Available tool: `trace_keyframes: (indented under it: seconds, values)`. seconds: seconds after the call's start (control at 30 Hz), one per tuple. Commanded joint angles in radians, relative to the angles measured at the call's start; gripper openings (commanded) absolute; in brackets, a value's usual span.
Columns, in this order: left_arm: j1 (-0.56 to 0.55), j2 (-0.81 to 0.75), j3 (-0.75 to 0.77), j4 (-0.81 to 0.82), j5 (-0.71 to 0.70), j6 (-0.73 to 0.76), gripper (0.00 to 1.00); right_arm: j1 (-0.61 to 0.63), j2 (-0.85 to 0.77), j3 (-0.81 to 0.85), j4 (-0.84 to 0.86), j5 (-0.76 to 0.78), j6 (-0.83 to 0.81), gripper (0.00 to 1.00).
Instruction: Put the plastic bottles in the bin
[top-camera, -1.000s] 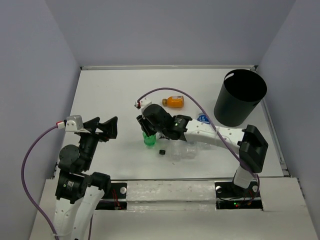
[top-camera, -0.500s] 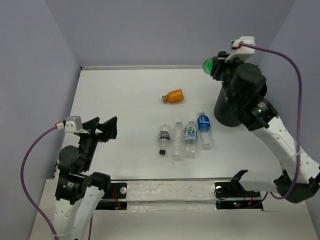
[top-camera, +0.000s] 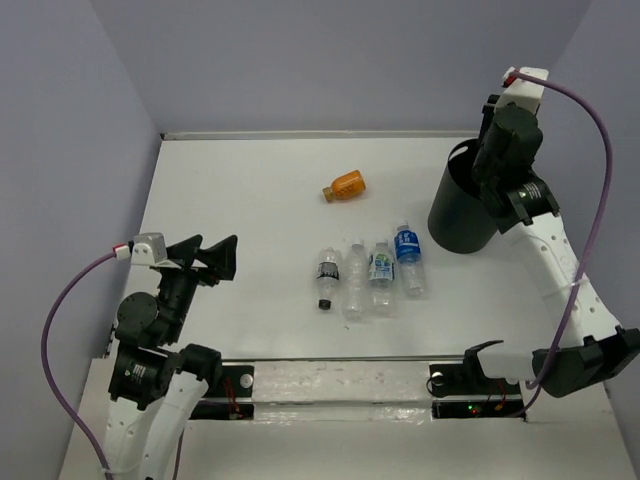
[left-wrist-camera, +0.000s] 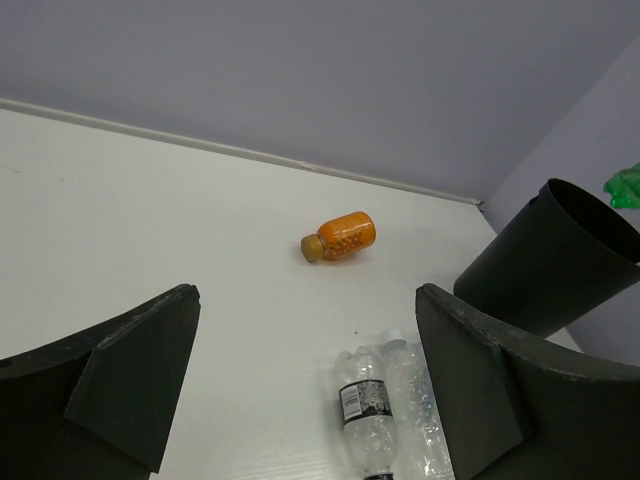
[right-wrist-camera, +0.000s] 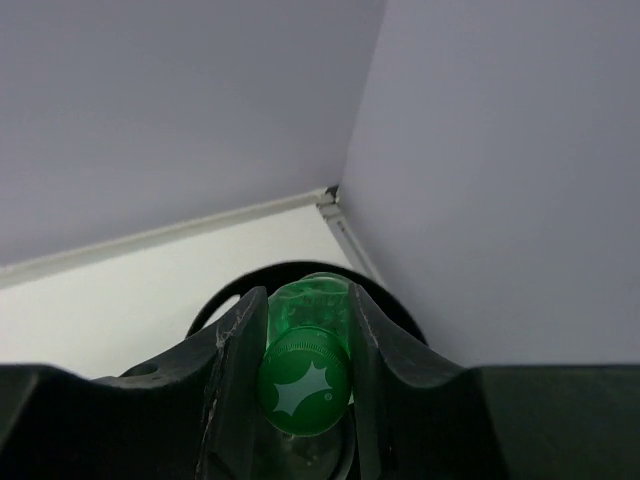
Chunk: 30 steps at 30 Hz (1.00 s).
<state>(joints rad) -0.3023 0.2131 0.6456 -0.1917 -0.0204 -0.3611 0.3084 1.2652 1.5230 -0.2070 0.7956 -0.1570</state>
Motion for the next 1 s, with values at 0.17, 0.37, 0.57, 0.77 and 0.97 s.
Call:
trace_keyframes:
  seconds: [0.17,0.37,0.57,0.77,0.97]
  values:
    - [-0.015,0.037,0.019,0.029,0.002,0.004,0.99,-0.103,-0.024,-0.201,0.009,-0.174,0.154,0.0]
    - [-0.017,0.12,0.025,0.044,0.049,0.007,0.99,-0.112,-0.004,-0.259,0.004,-0.24,0.24,0.39]
    - [-0.017,0.417,0.127,0.061,0.21,0.024,0.99,-0.112,-0.027,-0.209,-0.034,-0.234,0.247,0.8]
    - [-0.09,0.769,0.284,0.162,0.22,0.008,0.99,-0.112,-0.11,-0.146,-0.117,-0.419,0.318,0.8]
    - [-0.231,1.087,0.489,0.202,0.065,0.184,0.99,-0.112,-0.181,-0.184,-0.134,-0.674,0.381,0.83]
